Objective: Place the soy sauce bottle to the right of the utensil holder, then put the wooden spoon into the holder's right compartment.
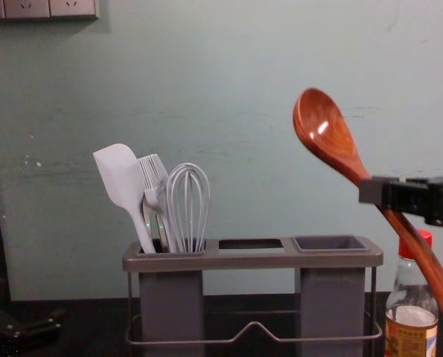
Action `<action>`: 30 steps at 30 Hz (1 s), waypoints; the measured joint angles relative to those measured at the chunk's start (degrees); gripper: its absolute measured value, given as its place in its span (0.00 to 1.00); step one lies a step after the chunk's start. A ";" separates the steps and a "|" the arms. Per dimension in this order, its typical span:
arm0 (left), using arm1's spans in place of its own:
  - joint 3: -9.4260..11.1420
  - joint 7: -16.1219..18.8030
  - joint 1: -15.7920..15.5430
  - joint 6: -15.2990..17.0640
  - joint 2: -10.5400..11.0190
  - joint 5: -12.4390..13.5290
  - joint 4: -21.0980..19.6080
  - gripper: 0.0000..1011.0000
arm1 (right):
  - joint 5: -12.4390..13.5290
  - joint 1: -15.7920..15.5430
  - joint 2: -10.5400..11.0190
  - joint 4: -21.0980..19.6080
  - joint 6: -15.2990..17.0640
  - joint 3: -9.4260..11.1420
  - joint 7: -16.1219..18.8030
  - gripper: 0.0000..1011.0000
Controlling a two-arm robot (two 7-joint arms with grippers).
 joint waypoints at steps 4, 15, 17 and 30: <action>0.00 0.00 0.00 0.00 0.00 0.00 0.00 0.99 | 0.18 1.20 -0.60 1.56 -2.73 -0.65 0.02 0.14; 0.00 0.00 0.00 0.00 0.00 0.00 0.00 0.99 | 0.97 6.55 -1.54 7.10 -7.92 -2.19 0.09 0.14; 0.00 0.00 0.00 0.00 0.00 0.00 0.00 0.99 | 0.94 7.17 -1.60 7.67 -8.37 -2.45 0.02 0.14; 0.00 0.00 0.00 0.00 0.00 0.00 0.00 0.99 | 2.34 12.05 -3.19 12.65 -11.35 -5.07 -0.56 0.14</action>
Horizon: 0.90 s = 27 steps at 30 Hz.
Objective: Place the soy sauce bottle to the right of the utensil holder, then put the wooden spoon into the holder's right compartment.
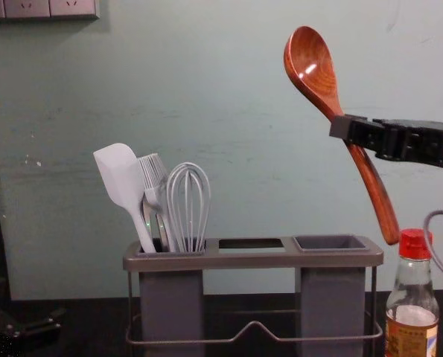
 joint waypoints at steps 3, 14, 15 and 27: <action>0.00 0.00 0.00 0.00 0.00 0.00 0.00 0.99 | 0.74 1.03 -0.53 1.30 -0.46 -0.51 -0.01 0.13; 0.00 0.00 0.00 0.00 0.00 0.00 0.00 0.99 | 1.23 5.04 -2.42 6.44 -2.62 -3.27 -1.79 0.13; 0.00 0.00 0.00 0.00 0.00 0.00 0.00 0.99 | 1.26 5.27 -2.62 6.79 -2.81 -3.46 -1.84 0.14; 0.00 0.00 0.00 0.00 0.00 0.00 0.00 0.99 | 1.21 8.93 -5.52 12.90 -5.26 -5.46 -2.62 0.14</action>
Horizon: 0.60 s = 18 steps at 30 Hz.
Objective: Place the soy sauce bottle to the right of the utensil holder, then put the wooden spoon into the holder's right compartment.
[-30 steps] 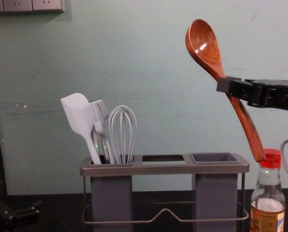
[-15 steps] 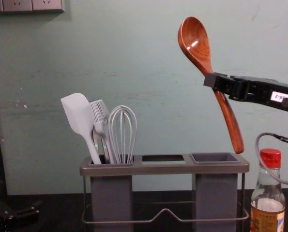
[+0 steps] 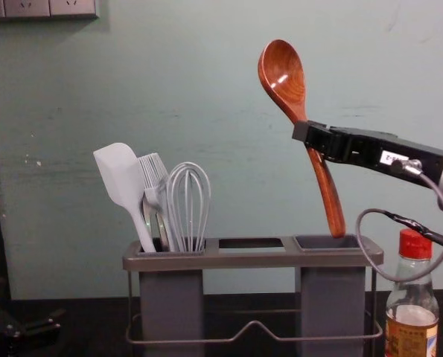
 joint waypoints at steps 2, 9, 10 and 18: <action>0.00 0.00 0.00 0.00 0.00 0.00 0.00 0.99 | -0.14 0.40 -0.38 0.56 -0.29 -0.21 -0.14 0.14; 0.00 0.00 0.00 0.00 0.00 0.00 0.00 0.99 | -0.68 1.63 -1.49 2.63 -1.21 -0.65 -0.44 0.14; 0.00 0.00 0.00 0.00 0.00 0.00 0.00 0.99 | -0.73 1.75 -1.64 2.87 -1.31 -0.68 -0.46 0.14; 0.00 0.00 0.00 0.00 0.00 0.00 0.00 0.99 | -1.45 2.65 -2.76 5.07 -1.93 -0.91 -0.76 0.14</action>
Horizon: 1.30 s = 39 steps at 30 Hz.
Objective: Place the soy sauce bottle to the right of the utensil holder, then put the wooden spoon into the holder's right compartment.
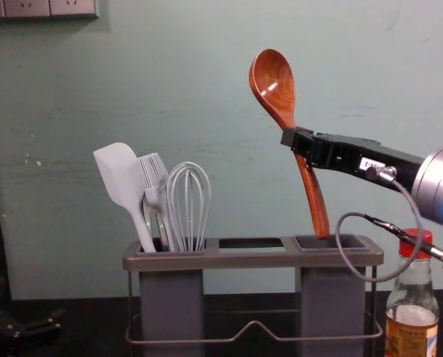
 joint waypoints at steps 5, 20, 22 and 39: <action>0.00 0.00 0.00 0.00 0.00 0.00 0.00 0.99 | -0.41 0.06 -0.40 1.08 -0.33 -0.05 0.01 0.13; 0.00 0.00 0.00 0.00 0.00 0.00 0.00 0.99 | -0.74 -1.24 0.08 2.10 -0.53 0.37 0.85 0.14; 0.00 0.00 0.00 0.00 0.00 0.00 0.00 0.99 | -0.91 -1.51 0.21 2.10 -0.52 0.41 0.91 0.14; 0.00 0.00 0.00 0.00 0.00 0.00 0.00 0.99 | -1.62 -3.70 1.08 1.63 -0.39 1.06 0.72 0.17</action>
